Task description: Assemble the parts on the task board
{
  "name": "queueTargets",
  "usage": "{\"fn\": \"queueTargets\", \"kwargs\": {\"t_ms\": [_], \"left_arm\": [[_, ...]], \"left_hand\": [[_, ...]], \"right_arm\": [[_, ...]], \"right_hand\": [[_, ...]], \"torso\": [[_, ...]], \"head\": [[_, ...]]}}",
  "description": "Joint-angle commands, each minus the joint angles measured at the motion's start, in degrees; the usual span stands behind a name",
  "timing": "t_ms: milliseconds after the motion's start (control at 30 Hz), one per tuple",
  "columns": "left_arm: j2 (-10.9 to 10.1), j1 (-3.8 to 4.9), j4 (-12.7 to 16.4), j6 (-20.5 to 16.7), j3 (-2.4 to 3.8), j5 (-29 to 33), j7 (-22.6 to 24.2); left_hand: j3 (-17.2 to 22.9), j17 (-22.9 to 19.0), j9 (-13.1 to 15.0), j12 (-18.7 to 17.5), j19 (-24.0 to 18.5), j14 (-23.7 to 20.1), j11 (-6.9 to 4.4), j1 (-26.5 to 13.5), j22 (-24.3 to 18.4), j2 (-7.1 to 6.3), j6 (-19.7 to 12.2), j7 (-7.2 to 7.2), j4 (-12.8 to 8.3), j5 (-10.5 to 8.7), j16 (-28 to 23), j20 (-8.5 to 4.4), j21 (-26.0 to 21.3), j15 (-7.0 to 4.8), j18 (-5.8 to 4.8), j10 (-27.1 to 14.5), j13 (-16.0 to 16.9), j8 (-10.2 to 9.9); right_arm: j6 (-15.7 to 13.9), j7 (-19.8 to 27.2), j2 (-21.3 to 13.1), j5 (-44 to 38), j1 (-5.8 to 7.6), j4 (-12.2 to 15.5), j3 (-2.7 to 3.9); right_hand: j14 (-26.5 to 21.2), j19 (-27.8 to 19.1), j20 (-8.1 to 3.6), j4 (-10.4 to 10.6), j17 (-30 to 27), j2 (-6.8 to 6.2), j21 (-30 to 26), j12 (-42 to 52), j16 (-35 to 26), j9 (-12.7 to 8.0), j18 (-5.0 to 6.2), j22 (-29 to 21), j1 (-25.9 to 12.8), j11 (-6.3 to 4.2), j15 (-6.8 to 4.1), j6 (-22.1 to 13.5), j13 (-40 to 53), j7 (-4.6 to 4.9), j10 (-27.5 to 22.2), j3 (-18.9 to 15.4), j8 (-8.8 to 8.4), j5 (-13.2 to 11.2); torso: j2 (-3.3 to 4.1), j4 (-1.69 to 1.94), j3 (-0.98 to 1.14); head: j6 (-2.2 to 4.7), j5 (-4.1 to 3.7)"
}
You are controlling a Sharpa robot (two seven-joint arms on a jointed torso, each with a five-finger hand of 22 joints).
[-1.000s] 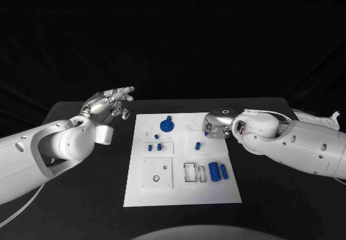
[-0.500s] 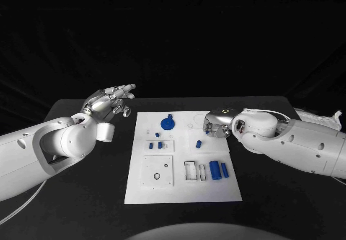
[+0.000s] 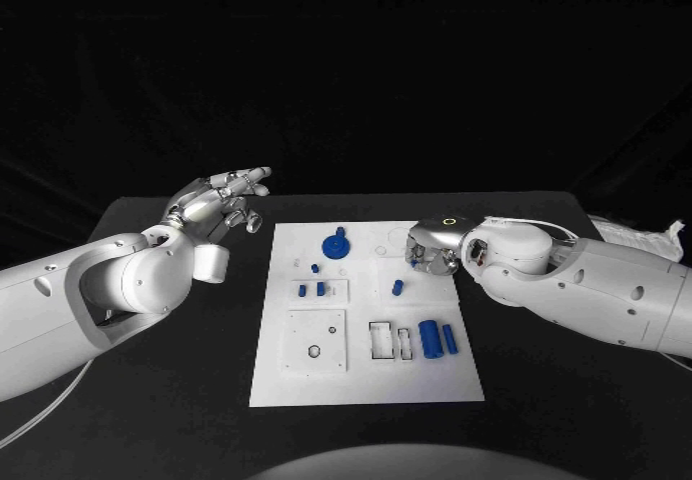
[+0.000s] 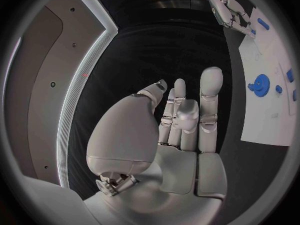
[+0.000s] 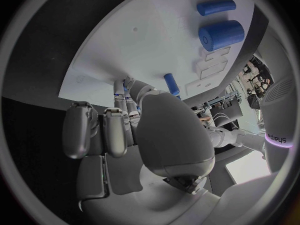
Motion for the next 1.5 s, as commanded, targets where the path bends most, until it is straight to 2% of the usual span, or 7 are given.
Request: {"fn": "queueTargets", "kwargs": {"t_ms": [33,200,433,800,1033,1333,1500], "left_arm": [[-0.01,0.03,0.15,0.17,0.04,0.24,0.65],[0.01,0.03,0.09,0.01,0.04,0.17,0.59],[0.02,0.03,-0.05,-0.13,0.04,0.14,0.52],[0.03,0.04,-0.12,-0.14,0.04,0.13,0.43],[-0.04,0.04,-0.1,-0.11,0.04,0.12,0.43],[0.29,0.03,-0.18,0.1,0.04,0.11,0.48],[0.6,0.03,-0.12,0.31,0.04,0.11,0.48]], "left_hand": [[0.1,0.02,0.07,0.25,-0.4,-0.37,-0.01,0.57,-0.05,-0.16,-0.35,0.01,-0.26,0.31,-0.33,0.09,-0.26,0.18,0.47,-0.43,0.05,0.24],[0.24,0.27,0.02,0.42,-0.32,-0.27,0.04,0.72,0.02,-0.14,-0.69,0.1,-0.35,0.32,-0.18,0.1,-0.17,0.2,0.45,-0.66,0.03,0.27],[0.35,0.23,0.01,0.53,-0.32,-0.27,0.07,0.81,-0.07,-0.08,-0.84,0.13,-0.39,0.34,-0.17,0.11,-0.29,0.22,0.46,-0.8,0.02,0.33],[0.44,0.15,0.01,0.6,-0.33,-0.29,0.07,0.89,-0.16,-0.03,-0.87,0.14,-0.44,0.36,-0.19,0.11,-0.4,0.23,0.48,-0.88,0.02,0.4],[0.47,-0.09,0.02,0.66,-0.38,-0.35,0.08,0.94,-0.36,-0.06,-0.91,0.15,-0.48,0.36,-0.27,0.12,-0.66,0.23,0.52,-0.94,0.01,0.45],[0.47,-0.09,0.02,0.66,-0.38,-0.35,0.08,0.94,-0.36,-0.06,-0.91,0.15,-0.48,0.36,-0.27,0.12,-0.66,0.23,0.52,-0.94,0.01,0.45],[0.48,-0.07,0.01,0.69,-0.38,-0.35,0.1,0.94,-0.37,-0.07,-0.94,0.16,-0.49,0.35,-0.26,0.12,-0.68,0.24,0.53,-0.97,0.01,0.47]], "right_arm": [[-0.1,-0.85,0.06,-1.06,-0.67,0.23,-0.45],[-2.8,-1.69,-0.46,-1.03,-0.68,1.2,-0.41],[-5.45,-2.22,-1.24,-0.42,-0.4,2.58,-0.14],[-7.08,-2.62,-2.6,-0.32,0.09,4.65,0.33],[-8.43,-2.75,-4.38,0.06,0.16,8.35,0.91],[-9.77,-1.96,-3.63,0.7,0.05,16.4,1.43],[-9.4,-1.47,-1.57,0.19,-0.63,18.12,1.42]], "right_hand": [[3.99,0.3,0.14,-0.37,3.75,1.18,0.05,-0.45,0.26,0.14,0.48,0.15,0.07,0.26,0.21,0.09,-0.17,0.32,0.33,1.41,0.07,-0.45],[4.0,0.38,0.35,-1.09,3.88,1.18,0.17,-0.66,0.41,0.27,0.47,0.31,-0.39,0.37,0.43,0.14,-0.28,0.52,0.7,3.3,0.01,-0.62],[3.96,0.41,0.46,-1.88,3.74,-0.32,0.25,-0.83,0.38,0.48,0.47,0.41,-1.63,0.42,0.47,0.45,-0.31,0.56,0.96,4.01,0.06,-0.59],[3.97,0.42,0.46,-2.04,3.8,-0.65,0.26,-0.82,0.44,0.54,0.48,0.42,-1.96,0.39,0.46,0.59,-0.3,0.51,1.08,4.1,0.09,-0.64],[3.98,0.44,0.45,-2.1,3.87,-0.74,0.31,-0.82,0.49,0.55,0.46,0.51,-2.02,0.38,0.45,0.62,-0.3,0.49,1.12,4.13,0.1,-0.64],[4.01,0.47,0.4,-2.21,4.01,-0.83,0.36,-0.82,0.6,0.58,0.46,0.59,-2.04,0.35,0.45,0.67,-0.3,0.48,1.15,4.22,0.11,-0.62],[4.0,0.46,0.37,-2.29,3.96,-0.86,0.35,-0.84,0.57,0.58,0.47,0.56,-2.03,0.35,0.44,0.67,-0.3,0.49,1.15,4.29,0.1,-0.6]], "torso": [[-0.01,-0.03,-0.02],[-0.06,-0.04,-0.03],[-0.11,-0.08,0.02],[-0.04,0.01,-0.01],[0.01,-0.02,-0.03],[0.04,0.17,-0.02],[-0.01,0.17,-0.11]], "head": [[-0.03,-0.11],[-0.06,-0.17],[0.32,-0.01],[0.51,-0.15],[0.52,0.2],[0.25,2.3],[-0.45,4.31]]}}
